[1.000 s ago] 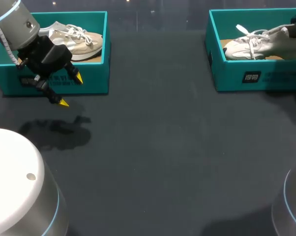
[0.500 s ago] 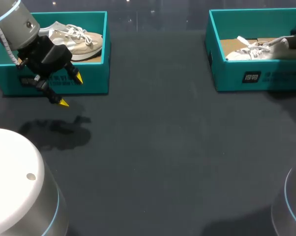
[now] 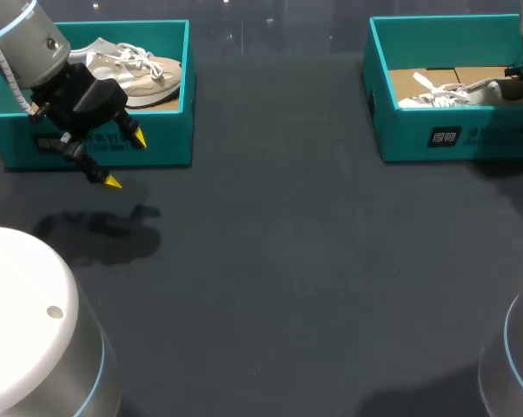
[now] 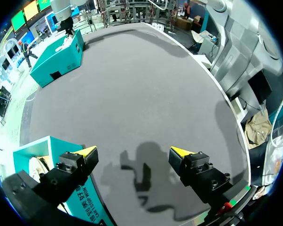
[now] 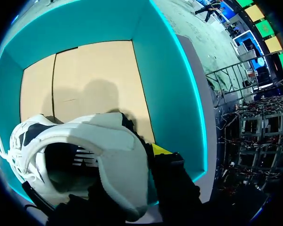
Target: Take the shoe out of the shoebox, open the shoe tongue, remove and reinsert the insole, then place the shoe into the shoebox
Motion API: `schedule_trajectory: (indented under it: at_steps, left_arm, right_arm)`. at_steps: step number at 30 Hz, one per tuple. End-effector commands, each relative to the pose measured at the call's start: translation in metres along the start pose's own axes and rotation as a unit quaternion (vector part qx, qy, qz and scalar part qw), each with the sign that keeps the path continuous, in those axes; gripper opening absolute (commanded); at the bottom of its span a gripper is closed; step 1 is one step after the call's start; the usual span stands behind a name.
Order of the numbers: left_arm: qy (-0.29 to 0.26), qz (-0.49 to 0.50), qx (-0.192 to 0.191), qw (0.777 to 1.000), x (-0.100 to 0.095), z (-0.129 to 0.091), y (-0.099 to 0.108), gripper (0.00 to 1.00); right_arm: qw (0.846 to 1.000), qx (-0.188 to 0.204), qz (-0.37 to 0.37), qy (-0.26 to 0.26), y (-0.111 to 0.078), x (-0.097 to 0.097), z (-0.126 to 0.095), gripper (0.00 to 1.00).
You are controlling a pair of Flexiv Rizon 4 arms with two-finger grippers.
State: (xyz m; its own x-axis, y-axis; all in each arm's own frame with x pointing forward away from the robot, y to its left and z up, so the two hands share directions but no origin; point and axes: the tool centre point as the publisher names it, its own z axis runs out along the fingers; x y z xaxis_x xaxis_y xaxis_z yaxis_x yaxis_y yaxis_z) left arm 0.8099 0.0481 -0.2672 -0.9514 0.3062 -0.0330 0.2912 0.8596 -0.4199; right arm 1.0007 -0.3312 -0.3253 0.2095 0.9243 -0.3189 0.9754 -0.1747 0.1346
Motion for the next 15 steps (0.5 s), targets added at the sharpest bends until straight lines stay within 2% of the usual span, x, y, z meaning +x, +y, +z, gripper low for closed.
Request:
schedule_trajectory:
  at_steps: [1, 15]
  left_arm:
    - [0.0, 0.0, -0.001, 1.0, 0.001, -0.001, 0.0, 1.0]
    - [0.0, 0.0, -0.001, 1.0, 0.001, -0.001, 0.0, 1.0]
  right_arm:
    - [1.0, 0.004, 0.005, 0.001, 0.001, 0.004, 0.005, 0.0]
    - [0.999, 0.017, 0.033, 0.016, 0.003, 0.006, 0.025, 0.0]
